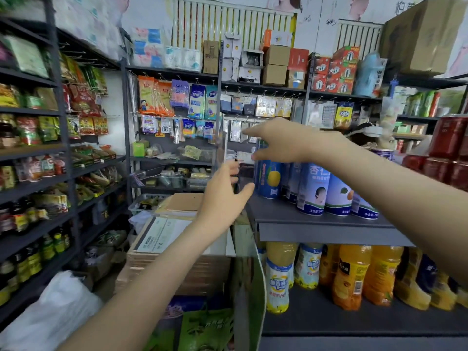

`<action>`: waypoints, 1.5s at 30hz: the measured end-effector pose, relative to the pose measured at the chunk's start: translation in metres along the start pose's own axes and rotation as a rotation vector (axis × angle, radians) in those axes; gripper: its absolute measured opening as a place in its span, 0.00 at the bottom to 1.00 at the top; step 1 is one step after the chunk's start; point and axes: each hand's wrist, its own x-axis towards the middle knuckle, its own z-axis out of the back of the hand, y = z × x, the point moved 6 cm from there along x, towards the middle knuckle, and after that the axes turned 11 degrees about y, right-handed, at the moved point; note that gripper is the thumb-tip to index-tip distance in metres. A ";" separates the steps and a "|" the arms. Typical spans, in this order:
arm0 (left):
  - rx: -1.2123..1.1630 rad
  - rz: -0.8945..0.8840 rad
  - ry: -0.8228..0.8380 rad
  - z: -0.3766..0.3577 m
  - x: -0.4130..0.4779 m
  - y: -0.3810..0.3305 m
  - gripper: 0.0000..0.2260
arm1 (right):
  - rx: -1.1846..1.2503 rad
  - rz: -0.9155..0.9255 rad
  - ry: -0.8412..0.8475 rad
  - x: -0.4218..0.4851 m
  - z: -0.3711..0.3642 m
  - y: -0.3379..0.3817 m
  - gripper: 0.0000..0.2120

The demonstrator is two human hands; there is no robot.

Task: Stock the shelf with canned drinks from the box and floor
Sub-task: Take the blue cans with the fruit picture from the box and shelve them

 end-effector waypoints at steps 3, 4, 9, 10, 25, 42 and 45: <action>-0.059 0.002 -0.016 0.033 -0.077 0.010 0.17 | 0.151 0.155 -0.113 -0.044 -0.010 0.060 0.26; -0.066 0.014 -0.021 0.044 -0.109 0.018 0.15 | 0.199 0.208 -0.130 -0.060 -0.019 0.082 0.25; 0.021 0.165 -0.110 0.090 -0.283 0.084 0.12 | 0.509 0.509 -0.057 -0.131 -0.100 0.213 0.23; 0.033 0.244 -0.133 0.097 -0.322 0.104 0.11 | 0.560 0.551 0.011 -0.140 -0.126 0.242 0.24; 0.418 1.192 0.290 0.127 -0.724 0.324 0.18 | 0.836 0.603 0.883 -0.275 -0.459 0.617 0.31; 0.690 1.127 0.268 0.115 -0.864 0.363 0.23 | -0.156 1.181 0.864 -0.297 -0.685 0.795 0.38; 0.687 1.119 0.212 0.115 -0.869 0.365 0.23 | -0.176 1.209 0.824 -0.292 -0.687 0.803 0.27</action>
